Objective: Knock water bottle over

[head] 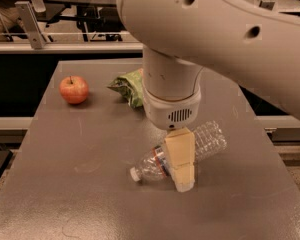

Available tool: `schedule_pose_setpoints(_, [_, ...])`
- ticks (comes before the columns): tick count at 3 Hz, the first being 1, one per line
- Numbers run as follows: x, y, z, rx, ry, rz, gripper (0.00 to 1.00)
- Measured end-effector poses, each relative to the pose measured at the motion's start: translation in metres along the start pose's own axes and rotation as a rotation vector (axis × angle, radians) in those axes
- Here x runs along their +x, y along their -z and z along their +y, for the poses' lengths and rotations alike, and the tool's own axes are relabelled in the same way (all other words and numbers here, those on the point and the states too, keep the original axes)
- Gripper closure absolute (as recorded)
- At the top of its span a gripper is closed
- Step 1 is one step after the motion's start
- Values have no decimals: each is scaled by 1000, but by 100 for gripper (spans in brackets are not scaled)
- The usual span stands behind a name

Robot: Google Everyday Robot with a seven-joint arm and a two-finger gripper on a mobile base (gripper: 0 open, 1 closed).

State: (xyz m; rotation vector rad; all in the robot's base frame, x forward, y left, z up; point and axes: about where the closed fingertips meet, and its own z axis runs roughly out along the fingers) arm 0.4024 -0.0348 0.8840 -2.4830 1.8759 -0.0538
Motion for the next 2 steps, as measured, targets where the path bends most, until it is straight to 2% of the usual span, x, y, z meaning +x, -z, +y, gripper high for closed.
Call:
schedule_pose_setpoints(1, [1,-13,8,-34,-22,-17,0])
schedule_pose_setpoints(2, [1,-13,8,-34,-22,-17,0])
